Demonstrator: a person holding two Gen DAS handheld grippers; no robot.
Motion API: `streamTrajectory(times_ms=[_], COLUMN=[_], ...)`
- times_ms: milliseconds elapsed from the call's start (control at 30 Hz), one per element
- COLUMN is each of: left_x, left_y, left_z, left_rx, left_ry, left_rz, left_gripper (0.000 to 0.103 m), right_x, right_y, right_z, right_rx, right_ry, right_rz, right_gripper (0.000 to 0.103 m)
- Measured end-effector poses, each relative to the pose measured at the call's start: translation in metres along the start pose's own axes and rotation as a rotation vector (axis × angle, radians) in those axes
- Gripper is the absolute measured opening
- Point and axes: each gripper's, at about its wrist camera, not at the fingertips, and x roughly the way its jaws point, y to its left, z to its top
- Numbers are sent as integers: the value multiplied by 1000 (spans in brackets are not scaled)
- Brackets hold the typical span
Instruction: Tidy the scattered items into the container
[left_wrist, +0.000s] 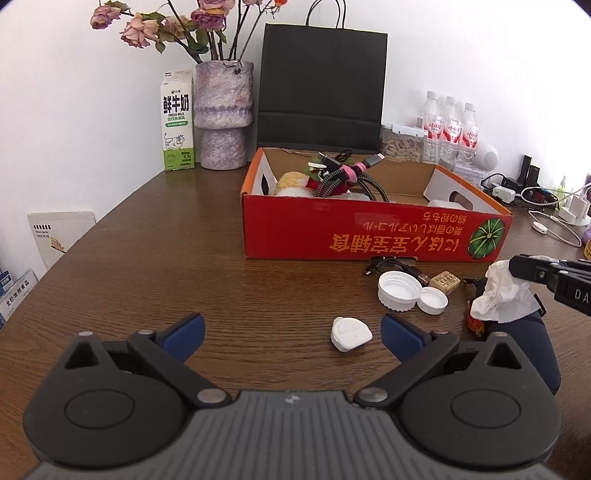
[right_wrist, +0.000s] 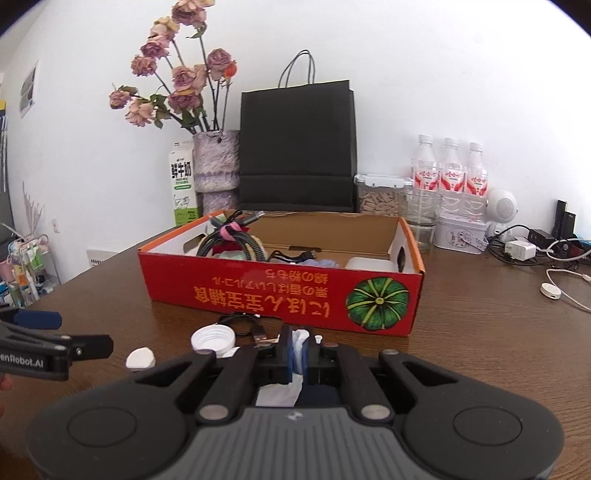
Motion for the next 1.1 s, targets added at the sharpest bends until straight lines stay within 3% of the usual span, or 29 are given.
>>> streamTrajectory(times_ms=[233,600,733,767,800,833,867,1100], left_x=[19,36,36,35,34,33,32,27], left_y=[-22,-34,-34,-35,-36,-36,-36,-36], left_z=[-2,-2,-3,-3,-2,-2,-2,-3], left_rx=[11,-19,-24,-22,-18,-17,-20,-28], left_ry=[51,88,90,85,80,75,72,60], left_rz=[22,74,67,64,65,61,52,20], left_gripper=[103,103,80,66,59,40,28,28], right_x=[2,5,2,2,1,1,1,-1], right_y=[-26,-29,-27,-26,-26,-24,-23,-21], right_z=[-7,-15,-16,-16,-16,-16,-16,-17], right_rx=[74,94,89,84,78,72,67,56], right_ry=[-12,19,10,9,9,9,7,1], right_rz=[17,1,4,4,4,1,-1,1], right_gripper=[4,4,4,4,5,5,5,5])
